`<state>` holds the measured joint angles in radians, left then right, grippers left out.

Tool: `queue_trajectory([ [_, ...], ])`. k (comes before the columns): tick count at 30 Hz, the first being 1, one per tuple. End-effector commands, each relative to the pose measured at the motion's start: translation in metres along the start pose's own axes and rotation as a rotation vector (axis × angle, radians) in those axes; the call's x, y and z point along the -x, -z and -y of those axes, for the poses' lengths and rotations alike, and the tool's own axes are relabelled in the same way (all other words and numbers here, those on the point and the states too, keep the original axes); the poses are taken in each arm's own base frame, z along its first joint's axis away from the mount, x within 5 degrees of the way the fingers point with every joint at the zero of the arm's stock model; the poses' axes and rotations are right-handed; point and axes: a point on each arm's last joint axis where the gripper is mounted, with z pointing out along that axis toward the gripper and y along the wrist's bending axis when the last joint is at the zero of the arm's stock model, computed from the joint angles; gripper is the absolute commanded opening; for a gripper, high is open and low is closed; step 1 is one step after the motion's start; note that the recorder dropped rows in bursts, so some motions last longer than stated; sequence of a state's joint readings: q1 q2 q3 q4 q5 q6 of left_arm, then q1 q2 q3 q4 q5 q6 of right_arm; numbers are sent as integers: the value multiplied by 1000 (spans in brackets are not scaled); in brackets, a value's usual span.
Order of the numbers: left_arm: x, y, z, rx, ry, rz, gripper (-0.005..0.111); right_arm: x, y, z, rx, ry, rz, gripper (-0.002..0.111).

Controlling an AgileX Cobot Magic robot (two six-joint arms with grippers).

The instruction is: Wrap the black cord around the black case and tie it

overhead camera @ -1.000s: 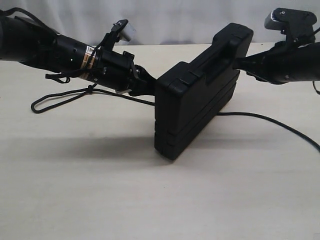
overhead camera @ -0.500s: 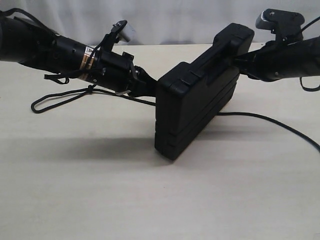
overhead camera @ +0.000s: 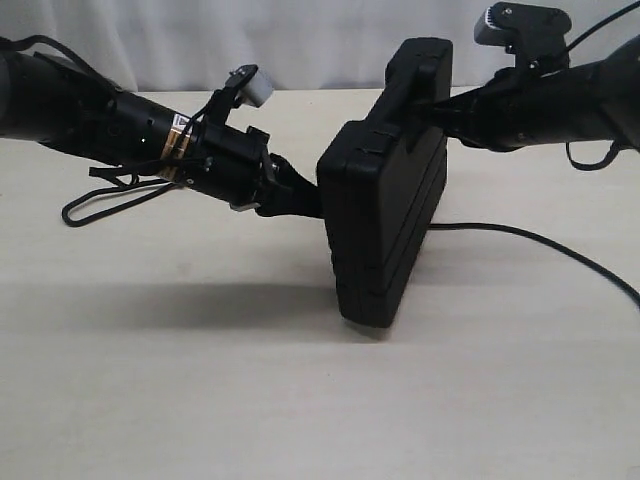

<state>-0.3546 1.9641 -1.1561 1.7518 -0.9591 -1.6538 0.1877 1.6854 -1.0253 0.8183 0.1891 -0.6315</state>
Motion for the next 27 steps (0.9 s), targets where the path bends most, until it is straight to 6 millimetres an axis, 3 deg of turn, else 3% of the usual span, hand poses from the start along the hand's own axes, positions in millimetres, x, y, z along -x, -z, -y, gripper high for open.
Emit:
queue_trajectory([
  [1,-1,-15,13,-33,-71,-23,0,-6,0,-3,31,-6,-43,4],
  [5,2,-23,16,11,-101,-3,0,-24,-4,-15,22,31,-48,4],
  [9,10,-23,11,67,-37,92,0,-27,-5,-28,48,52,-54,4],
  [13,28,-23,17,29,-42,267,0,-29,-5,-30,70,55,-82,4],
  [20,58,-28,28,64,-84,315,0,-32,-3,-34,116,54,-131,4],
  [23,65,-29,33,45,-97,329,0,-27,4,-36,120,60,-104,4],
  [27,67,-36,40,44,-119,316,0,-8,32,-30,119,55,-18,4],
])
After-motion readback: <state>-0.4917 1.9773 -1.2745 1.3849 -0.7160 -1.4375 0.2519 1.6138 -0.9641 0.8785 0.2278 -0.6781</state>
